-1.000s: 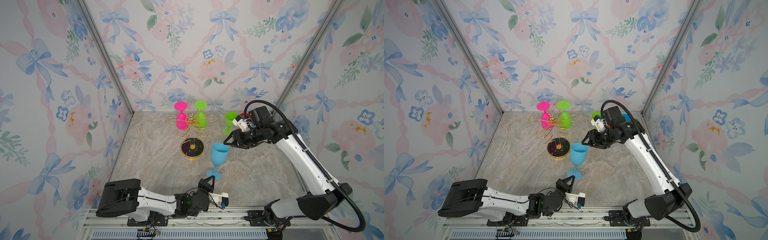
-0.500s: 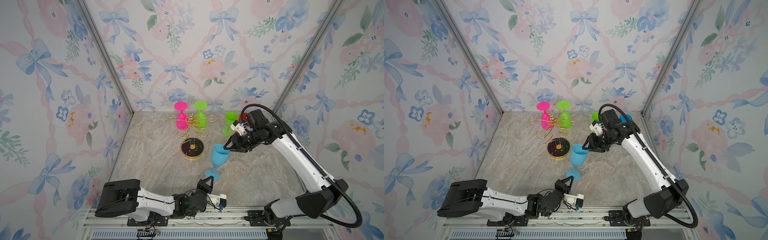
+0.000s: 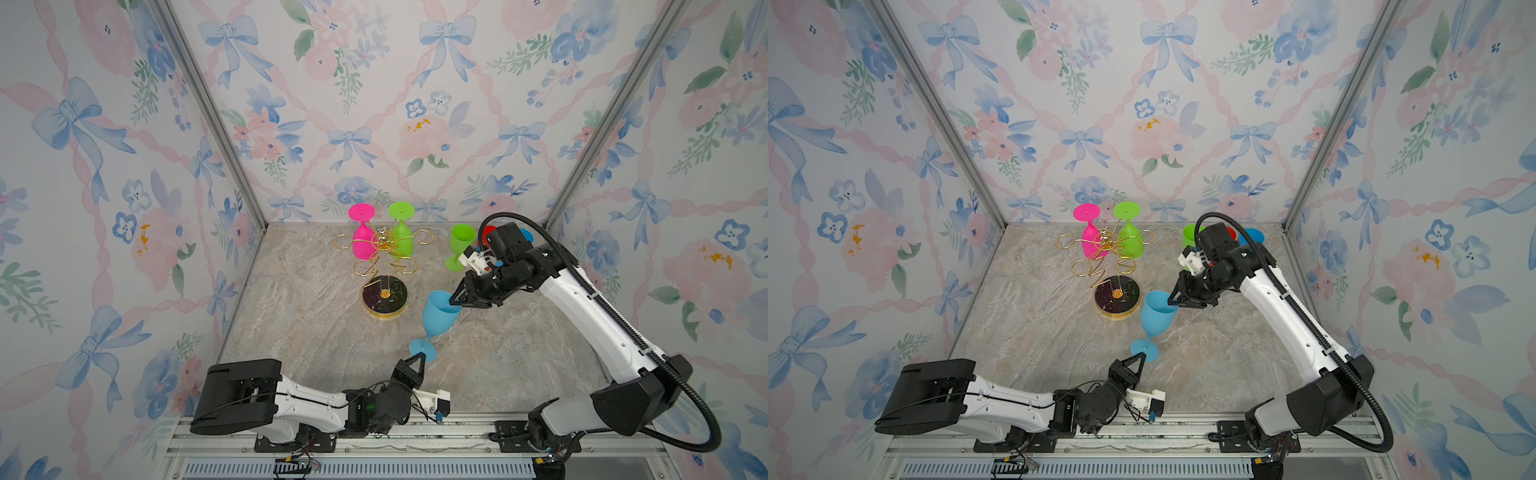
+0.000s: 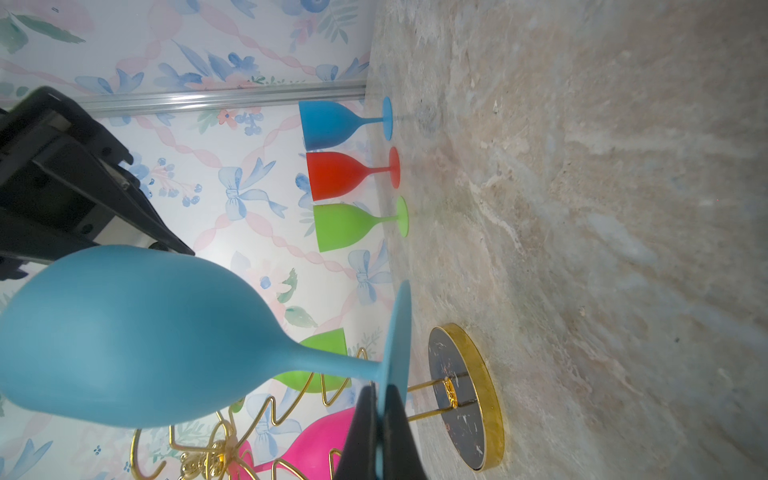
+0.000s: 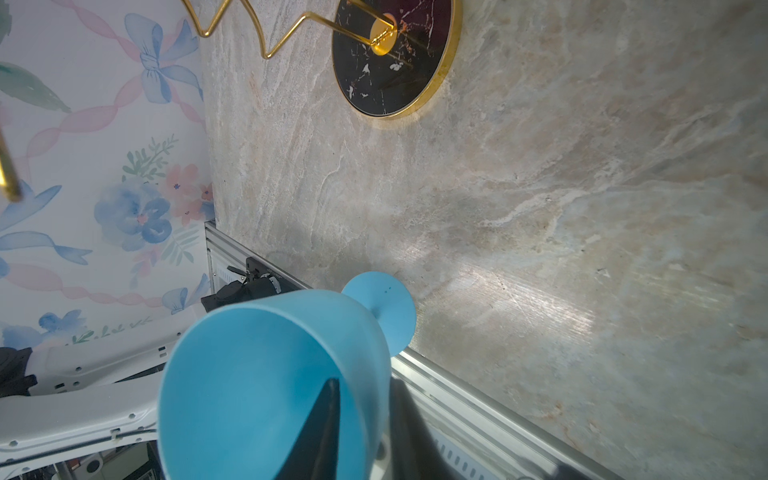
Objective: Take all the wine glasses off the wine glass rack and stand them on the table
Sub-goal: 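Close the right gripper on the blue glass's bowl while the left gripper holds the stem, then open the left gripper off the stem while the right lifts the glass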
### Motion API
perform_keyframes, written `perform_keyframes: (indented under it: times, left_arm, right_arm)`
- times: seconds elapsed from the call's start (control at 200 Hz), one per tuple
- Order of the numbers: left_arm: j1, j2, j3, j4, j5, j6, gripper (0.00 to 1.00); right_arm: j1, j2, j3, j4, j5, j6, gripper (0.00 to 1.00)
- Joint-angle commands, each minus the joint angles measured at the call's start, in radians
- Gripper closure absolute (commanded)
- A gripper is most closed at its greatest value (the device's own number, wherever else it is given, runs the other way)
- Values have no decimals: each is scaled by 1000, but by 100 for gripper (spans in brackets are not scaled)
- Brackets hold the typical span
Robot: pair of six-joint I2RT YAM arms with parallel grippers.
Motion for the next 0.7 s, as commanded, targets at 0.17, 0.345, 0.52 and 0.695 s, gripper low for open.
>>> perform_keyframes:
  times: [0.17,0.345,0.52,0.695]
  left_arm:
    - [-2,7,-20,58,-23,48,100]
    - [-2,7,-25,63,-26,60,100]
    - [-2,4,-29,63,-24,62,100]
    - [-2,-10,-35,63,-10,55,95]
  right_arm:
    - [9,-12,-36,-39,-17,-17,85]
    - [9,-13,-40,-39,-16,-21,91]
    - [9,-6,-34,-44,-12,-29,95]
    - [8,-6,-20,-63,14,-46,97]
